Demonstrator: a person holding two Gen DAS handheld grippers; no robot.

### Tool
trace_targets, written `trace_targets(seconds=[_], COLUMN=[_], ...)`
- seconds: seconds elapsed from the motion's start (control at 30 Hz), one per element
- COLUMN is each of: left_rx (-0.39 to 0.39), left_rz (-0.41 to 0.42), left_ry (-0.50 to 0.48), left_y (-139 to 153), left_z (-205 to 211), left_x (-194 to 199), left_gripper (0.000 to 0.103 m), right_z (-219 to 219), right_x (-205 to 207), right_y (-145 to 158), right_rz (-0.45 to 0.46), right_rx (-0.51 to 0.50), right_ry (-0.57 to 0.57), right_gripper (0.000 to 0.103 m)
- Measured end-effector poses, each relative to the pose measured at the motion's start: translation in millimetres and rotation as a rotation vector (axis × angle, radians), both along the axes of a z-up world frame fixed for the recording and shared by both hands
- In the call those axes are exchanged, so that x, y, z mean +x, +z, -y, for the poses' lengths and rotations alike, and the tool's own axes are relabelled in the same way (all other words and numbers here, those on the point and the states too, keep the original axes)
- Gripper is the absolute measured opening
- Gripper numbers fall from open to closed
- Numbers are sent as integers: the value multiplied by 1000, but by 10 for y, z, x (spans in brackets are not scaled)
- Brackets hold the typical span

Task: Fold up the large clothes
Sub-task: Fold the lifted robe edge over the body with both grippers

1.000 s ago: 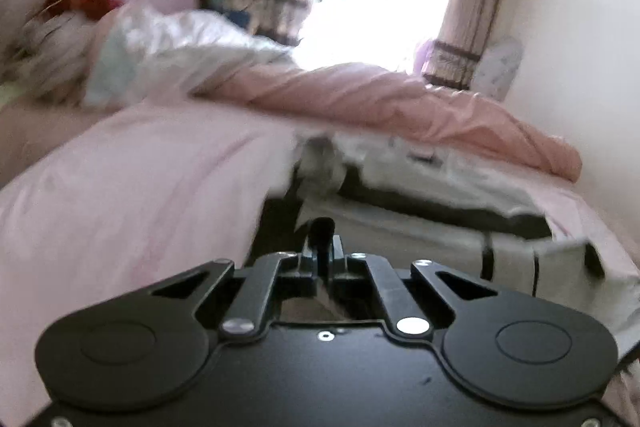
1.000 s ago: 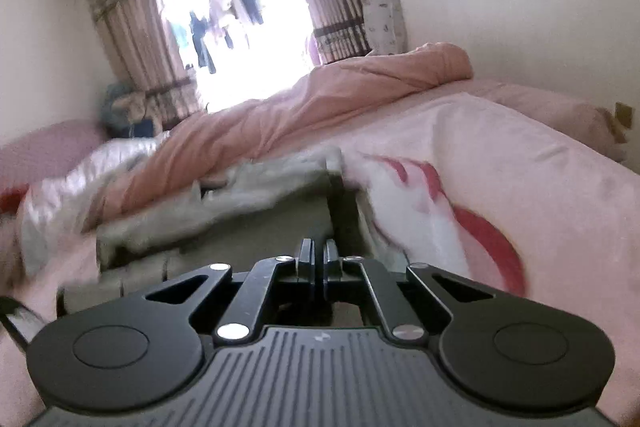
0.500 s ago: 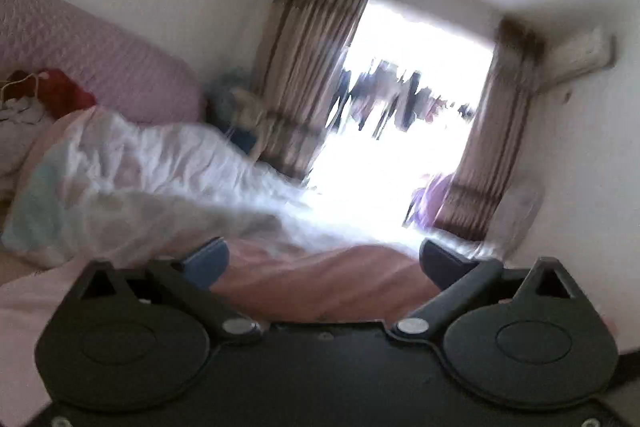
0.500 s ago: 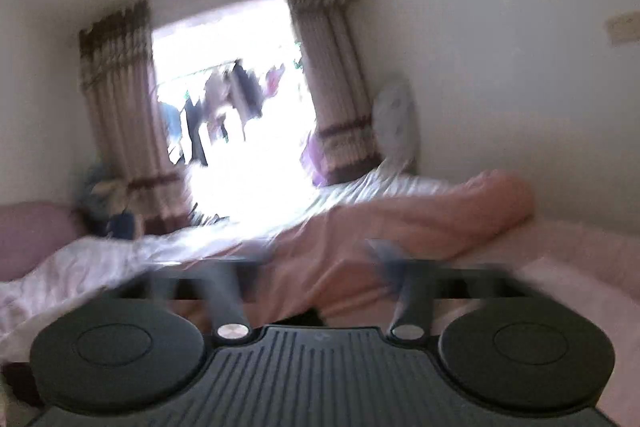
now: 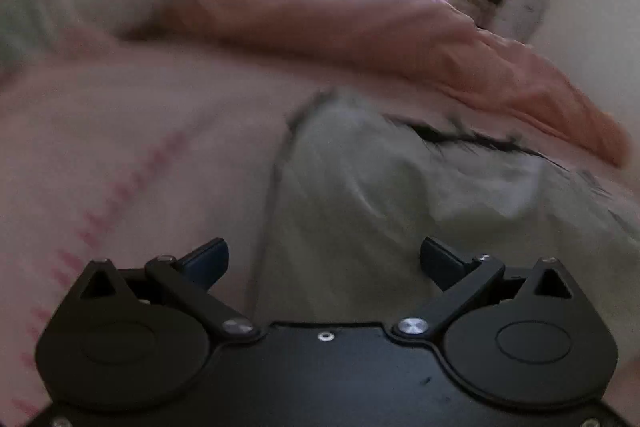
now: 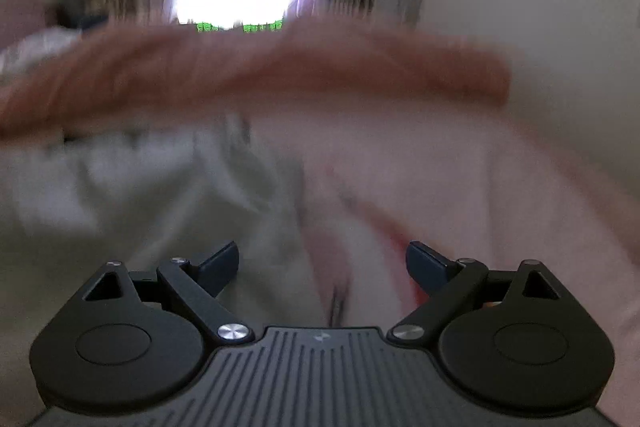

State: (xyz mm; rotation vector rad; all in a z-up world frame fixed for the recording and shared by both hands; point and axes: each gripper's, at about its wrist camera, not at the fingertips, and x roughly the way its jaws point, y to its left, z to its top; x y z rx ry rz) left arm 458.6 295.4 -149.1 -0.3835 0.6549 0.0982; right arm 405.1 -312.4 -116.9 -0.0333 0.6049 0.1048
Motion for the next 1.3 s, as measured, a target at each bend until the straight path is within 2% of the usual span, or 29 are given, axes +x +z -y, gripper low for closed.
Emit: trace_targets(seconds=[0.03, 0.07, 0.1, 0.17, 0.23, 0.3, 0.37, 0.43, 0.47, 0.5, 0.53, 0.57, 0.6, 0.63, 0.67, 0.7, 0.73, 0.83, 0.87, 0.9, 0.93, 1.0, 1.07, 1.1, 1.13, 1.17, 1.2, 1.23, 1.3], left_rx=[-58, -84, -66, -26, -26, 30, 92, 60, 40, 10, -14, -12, 31, 91, 167, 216, 234, 210, 207, 209, 218, 249, 263, 267, 282, 285, 276, 269, 299], left_rz=[10, 11, 16, 70, 113, 116, 65, -38, -69, -60, -24, -11, 11, 23, 52, 118, 186, 330, 381, 423, 432, 403, 367, 341, 296, 260, 237, 247, 255], left_ry=[-40, -28, 4, 10, -25, -57, -46, -29, -21, -6, 19, 35, 74, 138, 214, 256, 258, 185, 148, 97, 22, -62, -54, -41, -20, -12, -8, 3, 52], left_y=[-32, -18, 60, 297, 567, 696, 577, 156, 17, -117, -132, -96, -20, 48, 154, 266, 349, 543, 569, 580, 548, 417, 177, 46, -70, -121, -131, -113, -135], left_z=[-17, 12, 35, 111, 179, 225, 288, 249, 229, 203, 191, 203, 243, 294, 367, 425, 520, 842, 972, 1106, 1251, 1454, 1563, 1573, 1566, 1505, 1445, 1369, 1245], left_x=[-4, -68, -116, -235, -417, -509, -483, -380, -360, -357, -407, -422, -453, -469, -490, -513, -522, -434, -329, -223, -66, 229, 451, 556, 669, 735, 789, 795, 767], left_gripper=[48, 27, 12, 2, 2, 3, 5, 8, 11, 13, 13, 18, 36, 51, 75, 79, 79, 93, 103, 103, 103, 103, 103, 103, 103, 103, 103, 103, 103], right_z=[64, 143, 220, 344, 458, 426, 351, 309, 282, 235, 162, 72, -24, -63, -98, -119, -186, -459, -617, -801, -974, -1381, -1681, -1786, -1831, -1804, -1768, -1686, -1458], right_x=[2, 21, 10, -147, -399, -585, -602, -569, -547, -580, -611, -638, -674, -691, -796, -882, -934, -967, -915, -863, -822, -667, -496, -408, -295, -255, -166, -132, -133], right_y=[-71, -105, -69, 140, 350, 408, 221, -102, -244, -259, -223, -165, -97, -31, 38, 111, 210, 393, 409, 411, 399, 319, 137, 29, -63, -71, -47, -25, -45], right_rz=[-48, -113, -128, -53, 3, 13, -40, -117, -112, -66, -50, -31, 9, 66, 150, 216, 255, 258, 246, 227, 200, 142, 101, 95, 69, 18, 5, 25, 73], right_rx=[65, 206, 297, 382, 436, 387, 317, 285, 268, 239, 186, 109, 13, -59, -107, -110, -60, 178, 230, 283, 323, 362, 348, 310, 288, 326, 378, 397, 344], right_ry=[43, 110, 93, 60, 77, 71, 31, -20, -44, -51, -52, -80, -137, -192, -243, -272, -255, -36, 42, 126, 196, 334, 407, 396, 377, 368, 358, 312, 187], right_gripper=[29, 2, 2, 1, 1, 1, 1, 3, 0, 0, 10, 39, 53, 62, 44, 33, 24, 24, 24, 24, 24, 25, 25, 25, 19, 17, 17, 19, 19])
